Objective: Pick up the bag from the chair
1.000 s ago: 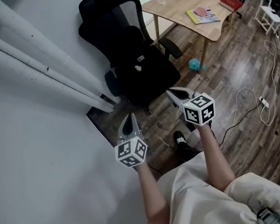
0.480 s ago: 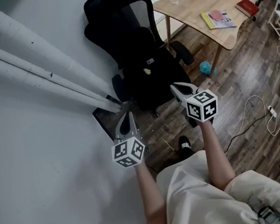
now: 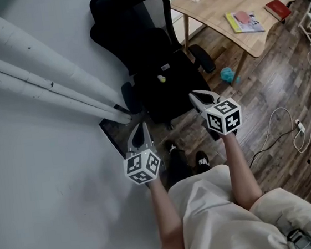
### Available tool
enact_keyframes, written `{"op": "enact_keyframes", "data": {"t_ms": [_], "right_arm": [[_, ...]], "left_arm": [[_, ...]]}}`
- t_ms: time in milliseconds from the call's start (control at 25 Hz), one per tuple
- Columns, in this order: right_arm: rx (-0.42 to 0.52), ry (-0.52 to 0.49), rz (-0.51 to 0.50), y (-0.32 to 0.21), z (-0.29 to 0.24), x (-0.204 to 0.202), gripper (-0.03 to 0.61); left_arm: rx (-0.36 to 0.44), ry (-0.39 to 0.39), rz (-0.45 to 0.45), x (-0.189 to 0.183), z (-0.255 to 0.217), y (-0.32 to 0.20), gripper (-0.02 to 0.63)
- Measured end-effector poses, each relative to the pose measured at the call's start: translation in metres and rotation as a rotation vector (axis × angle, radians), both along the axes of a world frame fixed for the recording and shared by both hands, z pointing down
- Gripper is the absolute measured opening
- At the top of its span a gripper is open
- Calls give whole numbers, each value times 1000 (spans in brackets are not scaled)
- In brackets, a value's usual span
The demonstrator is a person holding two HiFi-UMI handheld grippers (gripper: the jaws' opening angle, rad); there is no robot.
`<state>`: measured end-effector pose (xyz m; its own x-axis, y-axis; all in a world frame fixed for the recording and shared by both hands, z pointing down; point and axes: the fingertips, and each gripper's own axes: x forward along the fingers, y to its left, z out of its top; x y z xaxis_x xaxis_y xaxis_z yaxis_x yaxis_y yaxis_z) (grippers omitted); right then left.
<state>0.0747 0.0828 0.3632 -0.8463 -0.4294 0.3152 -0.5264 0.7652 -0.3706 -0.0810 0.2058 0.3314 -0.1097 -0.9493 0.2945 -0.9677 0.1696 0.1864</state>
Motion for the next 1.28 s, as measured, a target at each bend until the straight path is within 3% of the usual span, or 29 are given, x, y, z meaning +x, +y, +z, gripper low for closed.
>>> {"op": "enact_keyframes", "data": {"t_ms": [520, 760, 1000, 1200, 1280], "right_arm": [[30, 10, 90, -78, -11, -12, 0], [9, 35, 162, -121, -4, -26, 0], [4, 65, 245, -162, -2, -38, 0], [-73, -170, 328, -197, -28, -64, 0], [-64, -190, 345, -208, -31, -77, 0]], "left_arm": [[7, 35, 167, -19, 3, -112, 9], [49, 129, 250, -39, 14, -172, 8], [64, 174, 305, -65, 23, -225, 8], [130, 259, 368, -92, 18, -261, 6], [119, 255, 380, -104, 24, -270, 8]]}}
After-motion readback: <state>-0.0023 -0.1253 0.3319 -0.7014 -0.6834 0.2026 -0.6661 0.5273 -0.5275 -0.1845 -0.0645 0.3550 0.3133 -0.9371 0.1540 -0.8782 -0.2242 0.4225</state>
